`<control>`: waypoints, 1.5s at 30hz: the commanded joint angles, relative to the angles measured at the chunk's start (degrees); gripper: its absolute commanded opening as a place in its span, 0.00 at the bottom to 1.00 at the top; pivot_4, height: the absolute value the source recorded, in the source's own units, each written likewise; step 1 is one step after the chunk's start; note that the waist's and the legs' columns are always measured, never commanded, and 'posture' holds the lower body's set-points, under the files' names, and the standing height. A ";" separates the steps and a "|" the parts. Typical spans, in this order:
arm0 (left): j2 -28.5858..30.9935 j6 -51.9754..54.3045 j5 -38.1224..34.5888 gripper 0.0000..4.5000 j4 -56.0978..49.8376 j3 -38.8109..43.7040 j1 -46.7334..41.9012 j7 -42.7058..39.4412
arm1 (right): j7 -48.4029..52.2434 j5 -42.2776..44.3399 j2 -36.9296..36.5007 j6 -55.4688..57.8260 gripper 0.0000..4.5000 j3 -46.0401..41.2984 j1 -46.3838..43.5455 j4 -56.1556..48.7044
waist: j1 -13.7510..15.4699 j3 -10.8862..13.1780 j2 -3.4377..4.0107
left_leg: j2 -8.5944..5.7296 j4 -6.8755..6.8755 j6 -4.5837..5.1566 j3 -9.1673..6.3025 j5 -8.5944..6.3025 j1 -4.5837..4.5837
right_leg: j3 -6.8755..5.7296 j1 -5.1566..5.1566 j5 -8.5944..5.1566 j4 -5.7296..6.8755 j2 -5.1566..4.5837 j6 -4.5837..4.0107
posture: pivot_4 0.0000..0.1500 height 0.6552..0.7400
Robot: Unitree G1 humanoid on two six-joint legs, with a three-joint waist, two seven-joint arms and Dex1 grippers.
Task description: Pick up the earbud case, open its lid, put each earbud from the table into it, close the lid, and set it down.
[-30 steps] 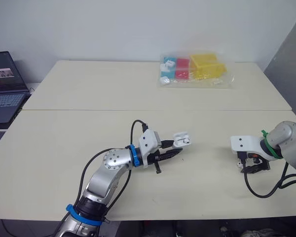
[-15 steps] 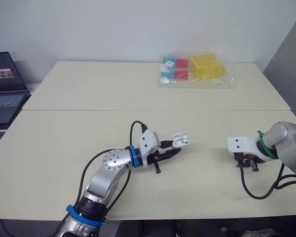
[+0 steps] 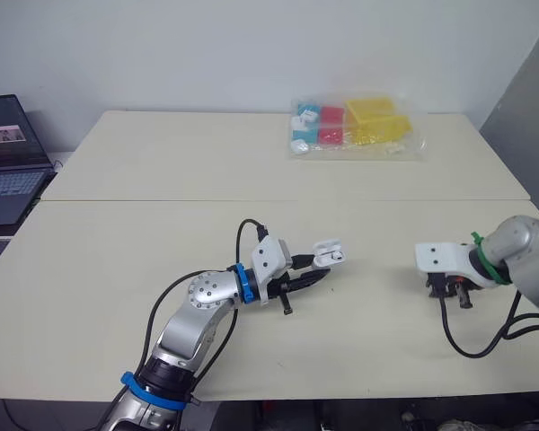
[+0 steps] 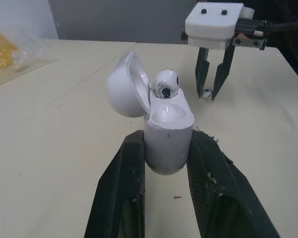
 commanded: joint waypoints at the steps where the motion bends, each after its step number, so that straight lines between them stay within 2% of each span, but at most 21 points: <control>1: -0.69 -0.13 -1.51 0.18 -0.64 1.48 -1.11 0.44 | -0.28 4.67 -1.35 0.67 0.09 -7.30 -1.30 -4.88 | 0.09 0.00 0.00 | 0.00 0.00 0.00 -0.04 0.00 -0.02 | 0.00 0.00 0.00 -0.01 0.00 0.00 | 1.00 1.00; 5: -1.62 0.33 -2.43 0.18 -0.76 1.79 -2.03 1.03 | -0.16 15.71 -1.13 10.22 0.09 -19.23 -0.63 -15.46 | 0.21 0.00 0.01 | 0.01 -0.02 0.00 -0.10 0.00 -0.11 | -0.03 -0.03 -0.01 -0.02 -0.01 -0.01 | 1.00 1.00; 7: -2.04 0.41 -2.56 0.18 -0.63 2.01 -2.55 1.32 | -2.45 22.99 1.97 18.13 0.09 -24.54 -2.35 -19.86 | 0.18 0.00 0.00 | 0.02 -0.02 0.00 -0.10 0.00 -0.14 | -0.02 -0.04 -0.01 -0.03 -0.02 -0.02 | 1.00 1.00; 11: -2.53 0.65 -2.58 0.18 -0.18 2.35 -3.66 1.47 | -9.19 30.27 7.16 26.28 0.09 -29.66 -2.75 -24.89 | 0.24 0.00 -0.02 | 0.01 0.06 0.00 -0.17 0.00 -0.11 | -0.08 0.05 0.00 -0.02 -0.03 0.00 | 1.00 1.00; 14: -2.99 0.72 -2.60 0.18 0.33 2.43 -5.02 1.48 | -19.74 33.64 17.60 27.24 0.09 -32.84 -2.10 -29.94 | 0.15 -0.01 -0.03 | 0.00 0.07 0.00 -0.14 0.00 -0.08 | -0.05 0.08 0.01 -0.01 -0.02 0.01 | 1.00 1.00; 20: -3.45 0.50 -2.54 0.18 1.11 2.60 -6.04 1.51 | -38.99 38.34 37.29 30.14 0.09 -32.35 1.17 -38.30 | 0.11 -0.02 -0.03 | 0.01 -0.02 0.00 -0.16 0.01 -0.16 | -0.02 -0.05 0.01 0.05 0.07 0.01 | 1.00 1.00; 25: -3.82 2.70 -3.61 0.18 0.08 3.23 -7.12 1.70 | -47.75 33.81 44.85 20.52 0.09 -24.96 8.94 -39.57 | 0.19 -0.03 -0.02 | -0.02 0.01 0.00 -0.18 0.01 -0.26 | -0.04 -0.11 0.01 0.04 -0.03 0.01 | 1.00 1.00; 27: -3.60 3.51 -4.13 0.18 -0.12 3.68 -7.59 1.74 | -49.49 32.05 45.99 16.38 0.09 -22.29 12.26 -38.96 | 0.16 -0.03 -0.02 | -0.04 0.04 0.01 -0.18 0.01 -0.26 | -0.04 -0.08 0.01 0.00 -0.05 0.03 | 1.00 1.00; 31: -2.96 4.36 -4.70 0.18 -0.43 3.98 -8.25 1.63 | -48.17 26.97 43.74 5.38 0.09 -16.93 16.02 -36.54 | 0.05 -0.03 -0.02 | -0.04 0.05 0.01 -0.13 0.01 -0.23 | -0.02 -0.08 0.02 0.01 -0.03 0.05 | 1.00 1.00; 45: -2.01 5.60 -4.91 0.18 -1.08 4.23 -8.86 0.70 | -49.88 24.60 42.87 -4.13 0.09 -13.42 18.45 -31.83 | 0.06 -0.02 -0.02 | -0.02 0.02 0.00 -0.18 0.01 -0.17 | -0.02 -0.08 -0.01 0.03 0.31 -0.05 | 1.00 1.00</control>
